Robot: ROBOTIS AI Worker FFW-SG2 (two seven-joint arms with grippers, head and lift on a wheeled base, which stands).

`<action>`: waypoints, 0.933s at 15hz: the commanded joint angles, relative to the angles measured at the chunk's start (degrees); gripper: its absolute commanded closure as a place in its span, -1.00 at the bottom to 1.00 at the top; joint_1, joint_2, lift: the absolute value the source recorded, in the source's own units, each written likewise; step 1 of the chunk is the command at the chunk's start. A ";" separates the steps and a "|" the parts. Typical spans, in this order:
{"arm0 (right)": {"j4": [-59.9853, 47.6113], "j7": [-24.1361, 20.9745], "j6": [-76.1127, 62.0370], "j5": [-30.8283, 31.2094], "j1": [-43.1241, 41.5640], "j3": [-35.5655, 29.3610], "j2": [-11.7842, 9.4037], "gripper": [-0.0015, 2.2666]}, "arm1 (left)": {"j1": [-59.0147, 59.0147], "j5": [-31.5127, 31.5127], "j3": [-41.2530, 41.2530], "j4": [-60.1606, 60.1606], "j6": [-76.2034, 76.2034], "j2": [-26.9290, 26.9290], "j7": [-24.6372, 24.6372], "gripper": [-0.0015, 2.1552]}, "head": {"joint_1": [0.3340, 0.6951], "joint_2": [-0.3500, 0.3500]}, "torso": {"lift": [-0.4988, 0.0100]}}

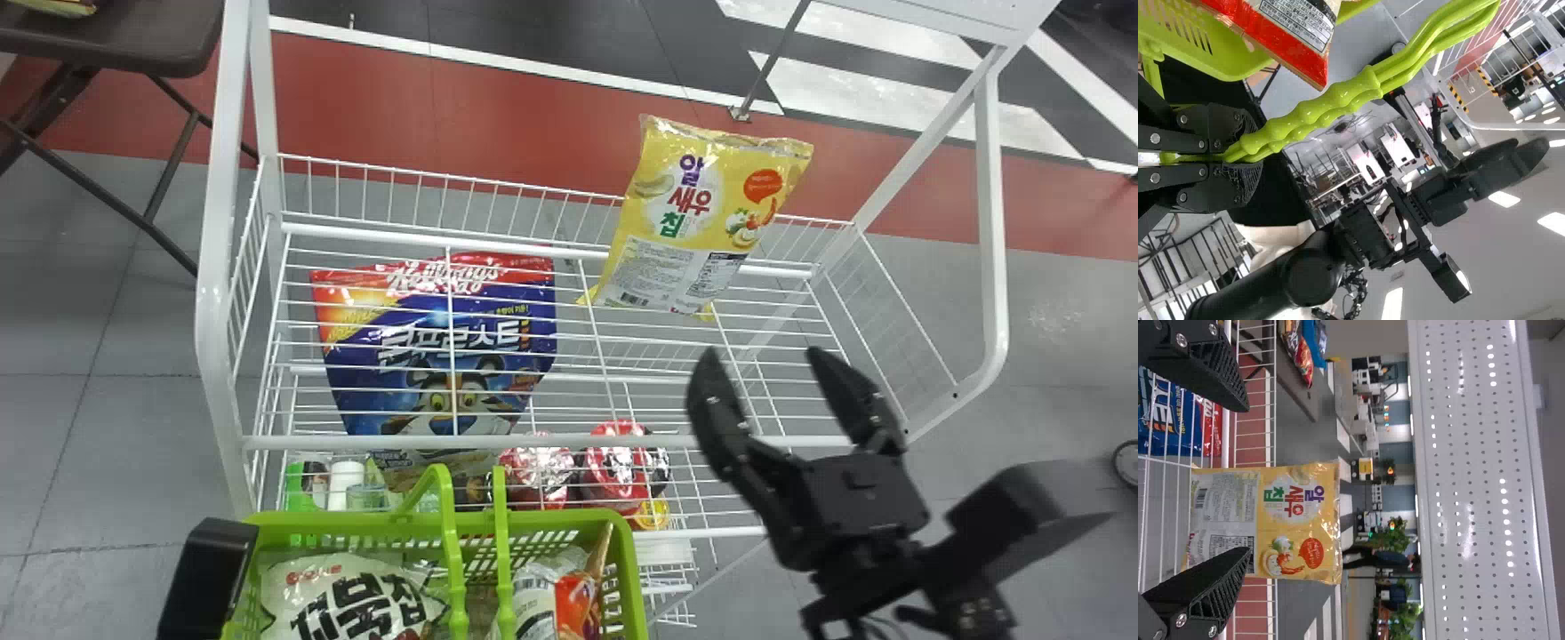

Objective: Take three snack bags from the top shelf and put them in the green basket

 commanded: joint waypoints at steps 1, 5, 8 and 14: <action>1.05 0.16 0.61 1.96 0.11 4.48 0.14 -0.95 | 0.22 -0.08 -0.06 -0.23 0.08 0.28 -0.10 0.08 | 1.00 -1.00 | 0.80; 4.56 4.12 1.49 -0.94 0.20 4.57 0.14 -0.95 | 1.10 -0.08 0.91 -0.23 -0.27 0.54 -0.72 0.08 | 1.00 -1.00 | 0.80; 7.11 4.12 -0.09 -1.65 1.43 4.30 0.14 -0.94 | 0.84 0.27 1.79 -0.32 -0.27 0.54 -1.24 0.08 | 1.00 -1.00 | 0.80; 9.04 4.03 -5.72 -1.65 2.74 5.45 0.14 -0.94 | 0.57 0.36 1.79 -0.41 0.43 0.54 -1.24 0.08 | 1.00 -1.00 | 0.80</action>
